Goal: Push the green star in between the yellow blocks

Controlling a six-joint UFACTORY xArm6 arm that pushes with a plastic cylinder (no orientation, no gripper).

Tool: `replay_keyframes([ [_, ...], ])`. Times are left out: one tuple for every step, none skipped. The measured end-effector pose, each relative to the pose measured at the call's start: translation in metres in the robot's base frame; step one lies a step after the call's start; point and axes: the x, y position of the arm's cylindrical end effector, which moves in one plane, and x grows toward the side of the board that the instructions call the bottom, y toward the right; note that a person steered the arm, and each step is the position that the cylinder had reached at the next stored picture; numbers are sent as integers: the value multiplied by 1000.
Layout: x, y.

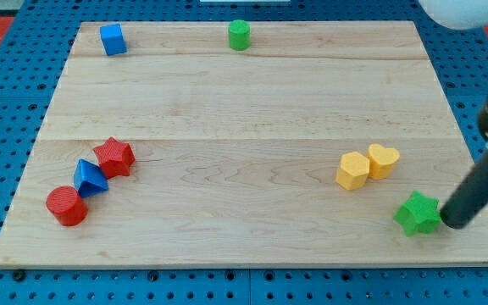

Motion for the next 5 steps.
replay_keyframes([
  [18,-21],
  [-7,-72],
  [-37,-99],
  [-49,-95],
  [-91,-87],
])
